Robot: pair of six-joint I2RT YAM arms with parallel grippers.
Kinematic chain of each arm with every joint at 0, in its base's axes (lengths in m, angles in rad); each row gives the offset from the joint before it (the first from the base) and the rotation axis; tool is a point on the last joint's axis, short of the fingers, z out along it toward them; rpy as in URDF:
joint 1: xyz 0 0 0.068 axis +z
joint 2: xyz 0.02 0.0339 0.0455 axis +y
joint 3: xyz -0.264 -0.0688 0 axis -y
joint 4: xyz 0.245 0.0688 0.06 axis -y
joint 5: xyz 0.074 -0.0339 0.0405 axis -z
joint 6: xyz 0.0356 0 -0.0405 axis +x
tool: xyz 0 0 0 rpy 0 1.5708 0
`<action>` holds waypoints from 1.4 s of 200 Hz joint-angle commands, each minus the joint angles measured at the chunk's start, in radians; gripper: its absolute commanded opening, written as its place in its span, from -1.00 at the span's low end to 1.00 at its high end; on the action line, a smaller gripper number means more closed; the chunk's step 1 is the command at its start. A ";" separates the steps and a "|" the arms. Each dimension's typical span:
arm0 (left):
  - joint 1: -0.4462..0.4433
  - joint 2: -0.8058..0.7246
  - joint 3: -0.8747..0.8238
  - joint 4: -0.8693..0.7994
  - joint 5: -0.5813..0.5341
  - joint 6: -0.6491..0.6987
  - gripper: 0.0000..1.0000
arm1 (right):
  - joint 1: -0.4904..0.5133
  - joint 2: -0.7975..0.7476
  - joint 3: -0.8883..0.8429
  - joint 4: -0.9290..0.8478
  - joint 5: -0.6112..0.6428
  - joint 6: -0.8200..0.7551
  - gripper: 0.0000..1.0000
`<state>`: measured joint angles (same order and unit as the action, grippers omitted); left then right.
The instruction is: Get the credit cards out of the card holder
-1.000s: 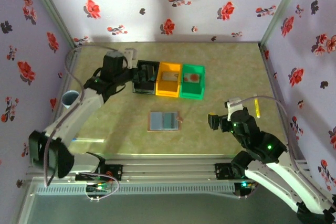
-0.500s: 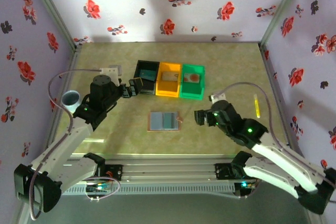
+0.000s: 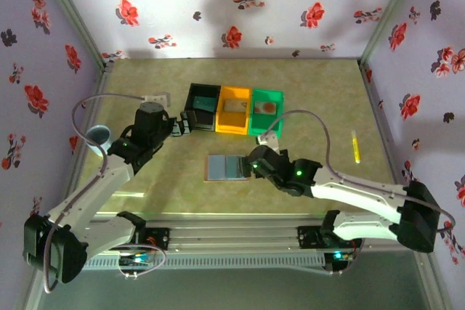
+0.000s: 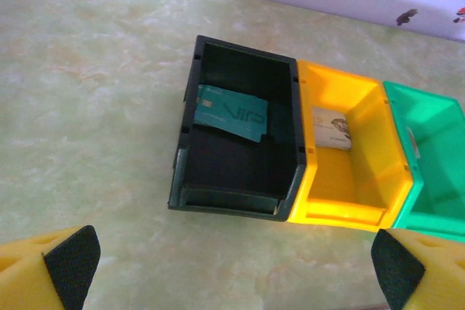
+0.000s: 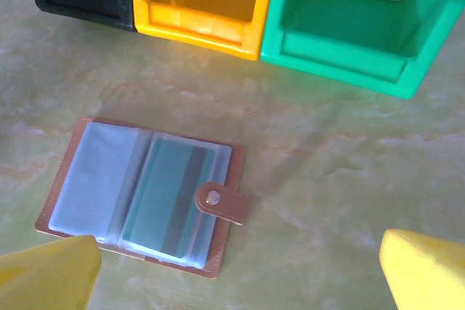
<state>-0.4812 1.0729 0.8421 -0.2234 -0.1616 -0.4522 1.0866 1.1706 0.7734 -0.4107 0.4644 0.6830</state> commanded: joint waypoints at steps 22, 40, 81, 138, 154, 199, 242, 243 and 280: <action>-0.007 0.049 0.058 -0.062 -0.048 -0.031 0.99 | 0.051 0.102 0.078 0.062 0.091 0.097 0.98; -0.007 0.069 0.064 -0.077 -0.031 -0.030 1.00 | 0.054 0.145 0.112 0.051 0.104 0.107 0.97; -0.010 0.079 0.085 -0.103 0.000 -0.003 1.00 | 0.055 0.225 0.161 0.014 0.119 0.132 0.89; -0.010 0.068 0.092 -0.113 -0.009 0.018 1.00 | 0.055 0.304 0.187 0.018 0.090 0.149 0.76; -0.010 0.071 0.092 -0.113 -0.017 0.027 1.00 | 0.055 0.320 0.191 0.018 0.084 0.152 0.74; -0.010 0.088 0.100 -0.127 -0.013 0.036 1.00 | 0.055 0.360 0.201 0.029 0.094 0.151 0.65; -0.010 0.097 0.103 -0.128 -0.012 0.050 0.99 | 0.055 0.419 0.224 0.036 0.057 0.144 0.49; -0.010 0.098 0.103 -0.128 -0.012 0.051 0.99 | 0.055 0.421 0.224 0.037 0.056 0.144 0.48; -0.011 0.109 0.107 -0.133 -0.004 0.053 0.99 | 0.056 0.468 0.225 0.072 0.002 0.155 0.30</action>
<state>-0.4847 1.1736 0.9165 -0.3328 -0.1726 -0.4267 1.1351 1.6062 0.9760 -0.3614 0.4976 0.8173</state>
